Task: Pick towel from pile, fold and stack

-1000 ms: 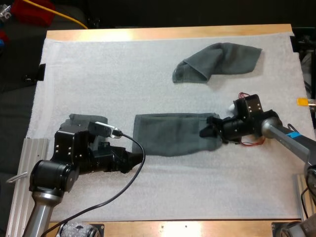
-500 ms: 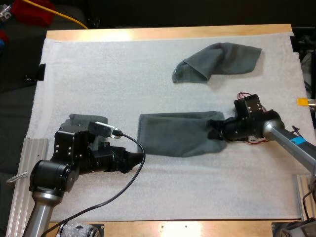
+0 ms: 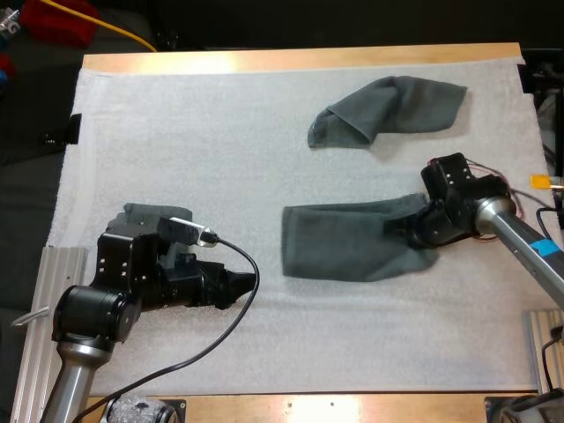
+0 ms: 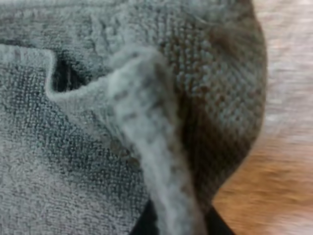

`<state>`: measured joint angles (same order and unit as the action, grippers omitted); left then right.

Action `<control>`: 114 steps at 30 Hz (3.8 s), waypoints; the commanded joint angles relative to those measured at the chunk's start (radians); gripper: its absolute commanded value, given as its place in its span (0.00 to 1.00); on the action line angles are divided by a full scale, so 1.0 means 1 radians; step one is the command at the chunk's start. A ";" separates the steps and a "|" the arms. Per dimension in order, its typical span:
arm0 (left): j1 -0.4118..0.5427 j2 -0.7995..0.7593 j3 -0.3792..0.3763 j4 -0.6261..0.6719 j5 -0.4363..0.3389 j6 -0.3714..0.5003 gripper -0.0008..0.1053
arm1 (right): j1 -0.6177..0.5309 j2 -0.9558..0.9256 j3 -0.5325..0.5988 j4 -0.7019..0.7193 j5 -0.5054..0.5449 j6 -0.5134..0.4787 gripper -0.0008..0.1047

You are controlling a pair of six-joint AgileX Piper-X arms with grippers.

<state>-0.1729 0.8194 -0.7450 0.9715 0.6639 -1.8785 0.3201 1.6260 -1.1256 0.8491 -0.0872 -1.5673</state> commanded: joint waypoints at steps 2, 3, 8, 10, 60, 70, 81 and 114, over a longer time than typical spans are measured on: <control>0.002 -0.005 -0.006 0.004 0.008 0.003 0.66 | -0.001 -0.017 -0.013 0.058 0.094 -0.026 0.03; 0.002 -0.005 -0.006 0.004 0.008 0.003 0.66 | -0.001 -0.022 -0.016 0.068 0.126 -0.030 0.03; 0.002 -0.005 -0.006 0.004 -0.002 0.003 0.66 | -0.001 -0.056 -0.016 0.076 0.194 -0.030 0.03; 0.002 -0.005 -0.006 0.004 -0.015 0.003 0.66 | -0.001 -0.074 -0.016 0.076 0.199 -0.028 0.03; 0.002 -0.005 -0.006 -0.102 -0.047 -0.001 0.66 | 0.198 0.033 -0.047 -0.164 -0.231 0.375 0.03; 0.002 -0.005 -0.006 -0.102 -0.047 -0.001 0.66 | 0.198 0.074 -0.047 -0.199 -0.262 0.386 0.42; 0.002 -0.005 -0.006 -0.102 -0.047 -0.001 0.66 | 0.198 0.046 -0.047 -0.275 -0.437 0.370 0.67; 0.002 -0.005 -0.006 -0.102 -0.039 -0.001 0.66 | 0.338 0.122 -0.044 -0.347 -0.518 0.404 0.67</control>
<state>-0.1729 0.8194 -0.7450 0.8812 0.6196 -1.8785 0.6547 1.7484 -1.1650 0.4960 -0.5977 -1.1655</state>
